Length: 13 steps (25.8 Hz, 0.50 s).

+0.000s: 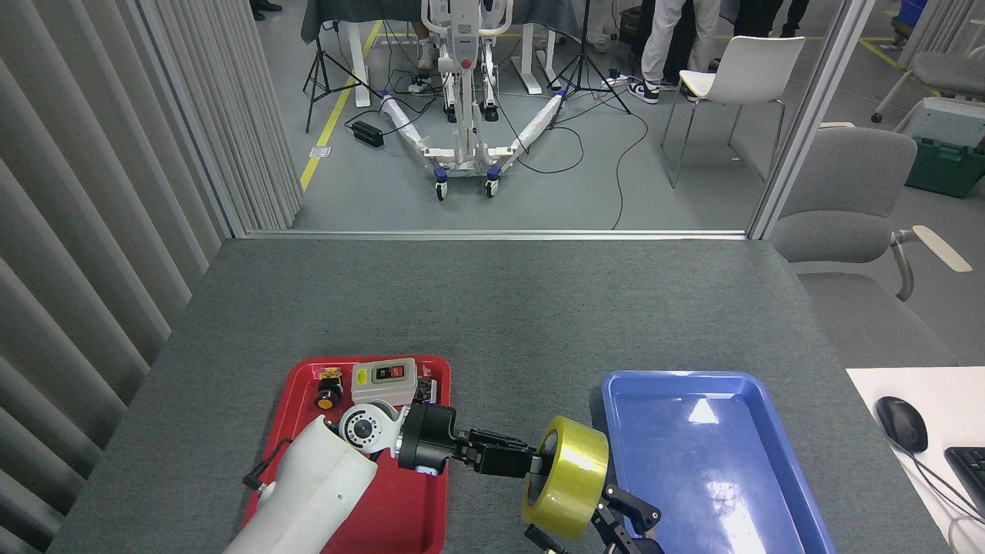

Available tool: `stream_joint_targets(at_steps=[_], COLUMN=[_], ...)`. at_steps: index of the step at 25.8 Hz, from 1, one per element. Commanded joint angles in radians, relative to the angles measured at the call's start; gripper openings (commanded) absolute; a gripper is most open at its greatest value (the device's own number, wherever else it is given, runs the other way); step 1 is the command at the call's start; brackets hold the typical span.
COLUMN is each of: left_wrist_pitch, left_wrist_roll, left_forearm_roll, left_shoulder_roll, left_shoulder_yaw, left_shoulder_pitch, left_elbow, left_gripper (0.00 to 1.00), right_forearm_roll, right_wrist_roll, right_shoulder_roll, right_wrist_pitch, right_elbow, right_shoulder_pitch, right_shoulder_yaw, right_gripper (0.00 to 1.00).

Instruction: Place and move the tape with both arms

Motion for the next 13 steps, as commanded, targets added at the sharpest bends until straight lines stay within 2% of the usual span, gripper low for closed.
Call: stream_joint_targets(at_steps=[1,3,4,9,12,13], left_wrist_pitch=[0.004,0.004,0.004,0.004,0.004,0.052], left_wrist_roll=[0.012,0.012,0.012,0.020,0.027,0.036], left_forearm_roll=[0.000,0.000,0.000,0.000,-0.007,-0.007], left_shoulder_roll=[0.005,0.009,0.011,0.020,0.032,0.054], left_shoulder_yaw=[0.004,0.009,0.016,0.076,0.099,0.107], left_shoulder_pitch=[0.000,-0.001,-0.001,-0.007,-0.001,0.002], left_elbow=[0.003,0.000,-0.003,-0.011,-0.040,-0.072], left_gripper=[0.57,0.89,0.98,0.99,0.99,0.99], right_forearm_roll=[-0.001,-0.003,-0.006,-0.012,-0.040,-0.041], right_wrist_roll=[-0.006,-0.009,-0.010,-0.012,-0.001,0.008], right_shoulder_roll=[-0.011,-0.023,-0.025,-0.032,-0.052,-0.060], right_wrist_pitch=[-0.002,-0.002,-0.002,-0.002,-0.002,-0.002], right_elbow=[0.000,0.000,0.000,0.000,0.001,0.006], right_shoulder_pitch=[0.006,0.020,0.026,0.065,0.072,0.072], right_shoulder_yaw=[-0.035,-0.056,-0.070,-0.193,-0.288,-0.305], right_gripper=[0.00,0.00,0.00,0.00,0.00,0.00])
